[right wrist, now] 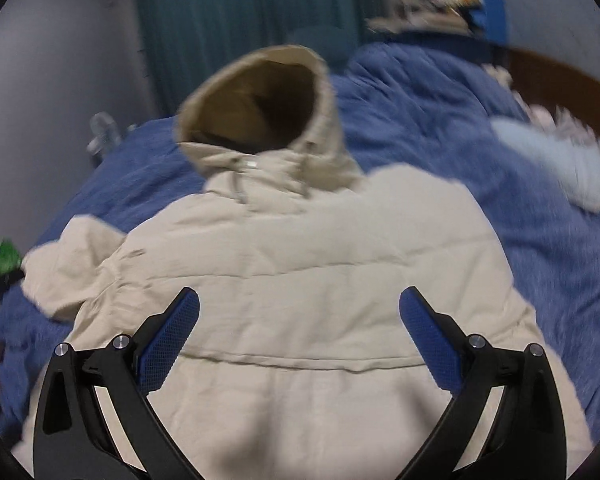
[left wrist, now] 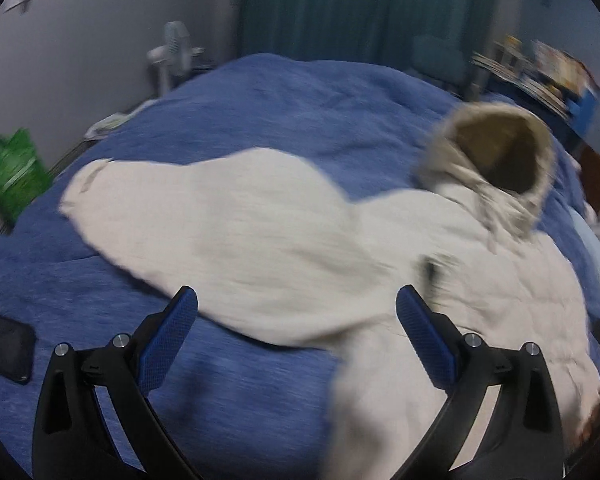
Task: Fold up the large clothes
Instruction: 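Grasp the other sleeve with the left gripper and fold it across the front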
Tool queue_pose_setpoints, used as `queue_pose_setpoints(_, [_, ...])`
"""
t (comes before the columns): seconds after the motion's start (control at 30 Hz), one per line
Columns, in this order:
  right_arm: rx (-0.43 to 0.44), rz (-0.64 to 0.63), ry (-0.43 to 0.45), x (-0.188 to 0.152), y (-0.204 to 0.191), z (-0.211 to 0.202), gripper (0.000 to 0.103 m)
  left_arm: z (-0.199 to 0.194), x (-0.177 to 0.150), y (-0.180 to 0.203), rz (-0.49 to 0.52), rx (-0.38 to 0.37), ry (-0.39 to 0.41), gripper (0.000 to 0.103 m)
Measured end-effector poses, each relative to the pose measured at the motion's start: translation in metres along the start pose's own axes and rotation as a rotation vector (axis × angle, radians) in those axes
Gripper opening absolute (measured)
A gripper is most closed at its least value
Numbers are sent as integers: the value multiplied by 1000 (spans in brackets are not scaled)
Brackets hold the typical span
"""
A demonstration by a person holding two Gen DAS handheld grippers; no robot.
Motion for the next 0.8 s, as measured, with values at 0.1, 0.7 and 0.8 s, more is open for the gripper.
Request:
queue_pose_setpoints(0.1, [31, -53, 32, 4, -21, -12, 97, 19, -7, -49, -65, 108, -37, 95])
queue_pose_setpoints(0.7, [69, 20, -51, -12, -26, 2, 97, 129, -30, -148, -543, -16, -58, 55])
queue_pose_setpoints(0.8, [72, 11, -56, -15, -28, 6, 97, 129, -19, -163, -563, -14, 12, 25])
Point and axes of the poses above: each gripper's, at about its wrist camera, not at the fingertips, and z roughly the way its jaws point, y to its right, x to its top, the point moved 9 cm from there along z, roughly the way its jaws point, and after that the axes turned 14 degrees about y, right-handed, at the moved point
